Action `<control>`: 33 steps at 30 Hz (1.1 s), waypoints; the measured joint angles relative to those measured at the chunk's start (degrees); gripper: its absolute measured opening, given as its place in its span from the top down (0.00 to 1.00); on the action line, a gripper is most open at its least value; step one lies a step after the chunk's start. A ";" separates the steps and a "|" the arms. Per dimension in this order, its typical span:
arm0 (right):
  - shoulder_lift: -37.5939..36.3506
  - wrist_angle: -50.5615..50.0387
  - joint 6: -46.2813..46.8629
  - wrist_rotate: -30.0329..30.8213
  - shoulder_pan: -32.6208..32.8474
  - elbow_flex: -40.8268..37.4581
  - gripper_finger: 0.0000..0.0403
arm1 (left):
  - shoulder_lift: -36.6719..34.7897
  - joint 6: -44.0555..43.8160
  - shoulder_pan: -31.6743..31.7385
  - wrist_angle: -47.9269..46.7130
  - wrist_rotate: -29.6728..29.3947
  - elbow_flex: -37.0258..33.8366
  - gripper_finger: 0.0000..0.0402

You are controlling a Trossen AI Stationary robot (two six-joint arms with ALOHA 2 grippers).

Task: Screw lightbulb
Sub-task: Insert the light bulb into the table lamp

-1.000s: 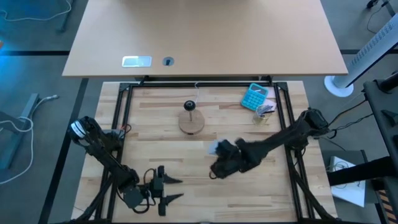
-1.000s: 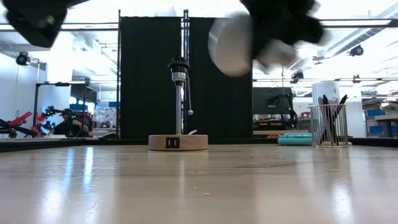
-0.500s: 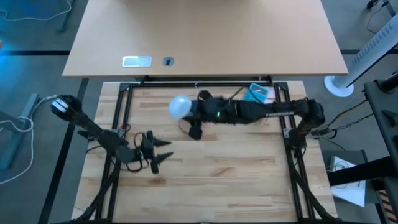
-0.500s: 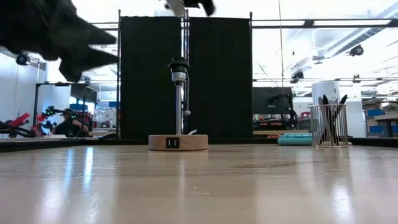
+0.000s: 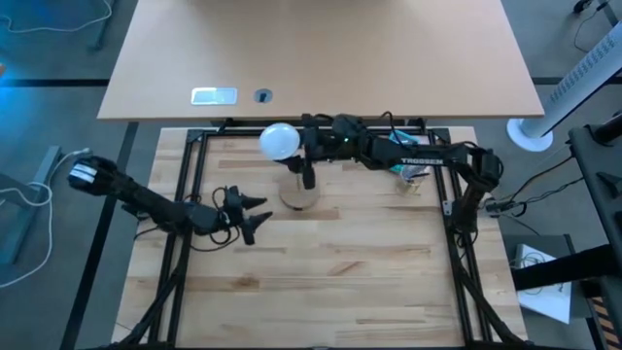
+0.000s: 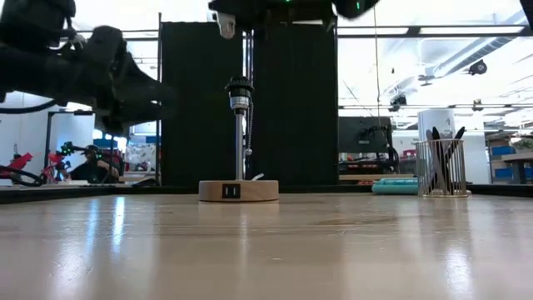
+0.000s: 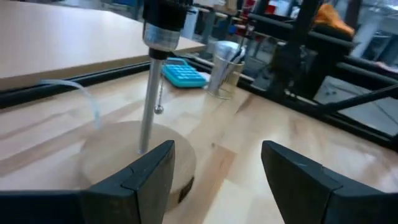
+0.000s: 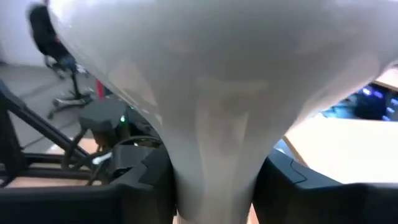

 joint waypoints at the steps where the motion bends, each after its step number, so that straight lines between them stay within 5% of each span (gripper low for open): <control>1: -0.03 2.94 0.18 -0.56 -0.35 -1.50 0.63 | 0.26 -0.02 1.12 0.42 1.58 0.05 0.42; 8: 0.03 8.77 0.09 -3.25 -3.10 -7.92 0.66 | 1.76 1.69 12.47 0.38 14.91 0.94 0.42; 11: 0.91 11.86 1.71 -6.30 -4.65 -8.44 0.64 | 3.56 4.22 18.26 0.56 17.56 1.52 0.42; 19: 6.37 13.84 5.53 -14.50 -8.11 -6.69 0.66 | 10.32 9.71 31.60 1.08 36.18 5.74 0.48; 33: 6.84 11.87 2.87 -20.83 -9.74 -6.37 0.66 | 22.51 14.08 41.99 13.06 55.35 10.56 0.59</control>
